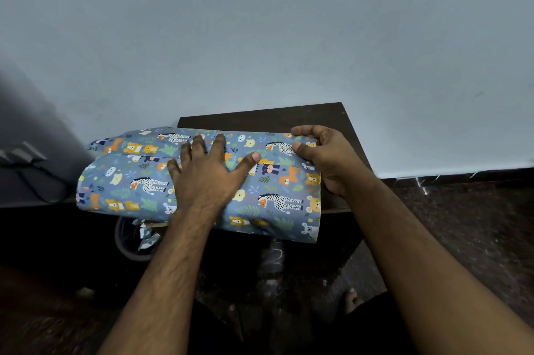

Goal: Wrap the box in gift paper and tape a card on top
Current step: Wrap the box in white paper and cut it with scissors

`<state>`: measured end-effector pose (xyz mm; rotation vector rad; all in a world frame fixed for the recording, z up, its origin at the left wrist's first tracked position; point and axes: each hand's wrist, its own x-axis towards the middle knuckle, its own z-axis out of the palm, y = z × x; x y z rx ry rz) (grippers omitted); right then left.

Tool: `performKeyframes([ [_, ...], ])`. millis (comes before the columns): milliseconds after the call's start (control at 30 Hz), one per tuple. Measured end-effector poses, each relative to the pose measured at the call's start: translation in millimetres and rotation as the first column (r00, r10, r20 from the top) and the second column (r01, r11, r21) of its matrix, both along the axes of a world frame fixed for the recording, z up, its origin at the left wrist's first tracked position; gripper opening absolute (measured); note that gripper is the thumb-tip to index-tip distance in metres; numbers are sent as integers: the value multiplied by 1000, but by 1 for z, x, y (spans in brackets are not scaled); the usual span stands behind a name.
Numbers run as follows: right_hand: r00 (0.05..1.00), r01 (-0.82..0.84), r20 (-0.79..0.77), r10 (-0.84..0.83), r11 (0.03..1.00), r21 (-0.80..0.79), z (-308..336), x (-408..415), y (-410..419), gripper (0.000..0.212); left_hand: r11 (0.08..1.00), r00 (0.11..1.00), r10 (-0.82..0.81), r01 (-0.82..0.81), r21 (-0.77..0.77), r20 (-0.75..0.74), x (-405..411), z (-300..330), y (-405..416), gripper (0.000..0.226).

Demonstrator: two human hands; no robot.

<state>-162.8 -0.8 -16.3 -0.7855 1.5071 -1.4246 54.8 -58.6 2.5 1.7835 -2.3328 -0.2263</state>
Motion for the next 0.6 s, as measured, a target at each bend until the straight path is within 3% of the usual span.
performKeyframes([
  [233,985,103,-134,-107,994,-35,-1,3,-6,28,1000,1000,20,-20,7,-2,-2,0,1,104],
  [333,990,138,-14,-138,990,-15,4,5,-3,37,1000,1000,19,-19,2,3,-3,-1,1,104],
  [467,943,34,325,-70,993,114,6,8,2,67,1000,1000,20,-20,8,17,-4,0,0,106],
  [600,949,49,301,-93,987,150,6,10,7,60,1000,999,22,-22,14,27,-4,0,2,106],
])
